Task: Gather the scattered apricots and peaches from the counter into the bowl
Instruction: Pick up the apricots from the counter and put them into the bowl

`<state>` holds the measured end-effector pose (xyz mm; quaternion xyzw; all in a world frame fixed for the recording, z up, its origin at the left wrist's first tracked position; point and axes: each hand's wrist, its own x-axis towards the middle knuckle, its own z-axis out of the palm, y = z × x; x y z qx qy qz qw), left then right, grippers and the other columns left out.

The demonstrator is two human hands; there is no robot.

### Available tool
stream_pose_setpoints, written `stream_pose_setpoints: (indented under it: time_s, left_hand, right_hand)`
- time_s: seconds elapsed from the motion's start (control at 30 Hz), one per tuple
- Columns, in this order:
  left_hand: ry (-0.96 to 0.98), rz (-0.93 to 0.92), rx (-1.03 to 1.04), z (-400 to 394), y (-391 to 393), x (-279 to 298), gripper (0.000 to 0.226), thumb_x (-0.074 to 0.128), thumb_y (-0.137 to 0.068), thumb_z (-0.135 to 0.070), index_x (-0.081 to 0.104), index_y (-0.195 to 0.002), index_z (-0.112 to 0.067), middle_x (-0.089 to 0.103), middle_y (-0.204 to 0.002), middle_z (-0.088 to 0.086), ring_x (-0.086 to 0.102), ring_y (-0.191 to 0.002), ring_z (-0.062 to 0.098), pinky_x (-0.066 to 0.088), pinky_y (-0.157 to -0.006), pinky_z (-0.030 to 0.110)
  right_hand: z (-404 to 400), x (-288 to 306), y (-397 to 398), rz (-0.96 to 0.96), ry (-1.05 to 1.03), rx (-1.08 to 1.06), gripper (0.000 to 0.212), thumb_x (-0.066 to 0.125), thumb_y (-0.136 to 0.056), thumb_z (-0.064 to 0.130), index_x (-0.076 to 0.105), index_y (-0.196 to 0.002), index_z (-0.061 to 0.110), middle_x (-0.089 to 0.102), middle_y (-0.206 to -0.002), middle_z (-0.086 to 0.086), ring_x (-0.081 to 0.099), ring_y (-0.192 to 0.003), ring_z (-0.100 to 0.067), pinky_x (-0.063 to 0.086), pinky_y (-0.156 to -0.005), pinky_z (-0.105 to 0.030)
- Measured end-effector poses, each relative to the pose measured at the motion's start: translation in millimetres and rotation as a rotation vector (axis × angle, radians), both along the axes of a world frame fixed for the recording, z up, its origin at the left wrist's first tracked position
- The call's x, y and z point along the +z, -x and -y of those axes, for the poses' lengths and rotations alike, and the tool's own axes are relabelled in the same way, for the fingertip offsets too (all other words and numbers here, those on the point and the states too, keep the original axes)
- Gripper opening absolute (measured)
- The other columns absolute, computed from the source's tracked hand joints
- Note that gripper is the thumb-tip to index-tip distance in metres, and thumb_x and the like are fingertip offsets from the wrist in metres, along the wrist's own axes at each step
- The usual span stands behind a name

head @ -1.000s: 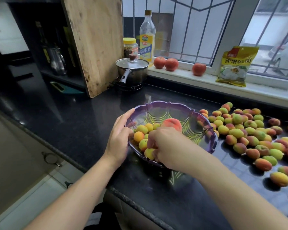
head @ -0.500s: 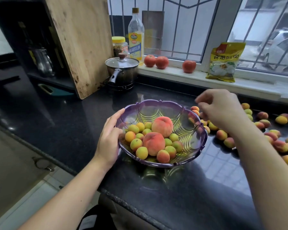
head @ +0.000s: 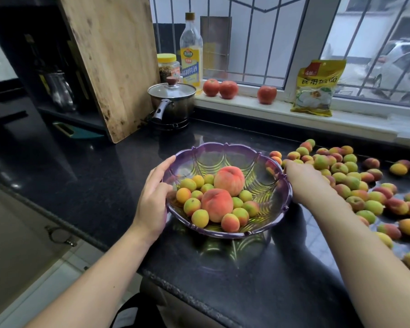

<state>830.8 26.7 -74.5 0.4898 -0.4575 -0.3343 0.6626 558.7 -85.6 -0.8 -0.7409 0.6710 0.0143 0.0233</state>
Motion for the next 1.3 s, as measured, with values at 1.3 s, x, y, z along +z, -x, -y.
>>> stream_pose_setpoints:
  time_s: [1.3]
  left_hand:
    - [-0.136, 0.079, 0.049, -4, -2, 6, 0.065, 0.046, -0.083, -0.024, 0.058, -0.147, -0.029, 0.056, -0.15, -0.002, 0.057, -0.136, 0.013, 0.048, -0.116, 0.048]
  right_hand:
    - [-96, 36, -78, 0.251, -0.276, 0.541, 0.032, 0.07, -0.092, 0.035, 0.053, -0.067, 0.029, 0.059, -0.078, 0.007, 0.055, -0.075, -0.011, 0.035, -0.055, -0.021]
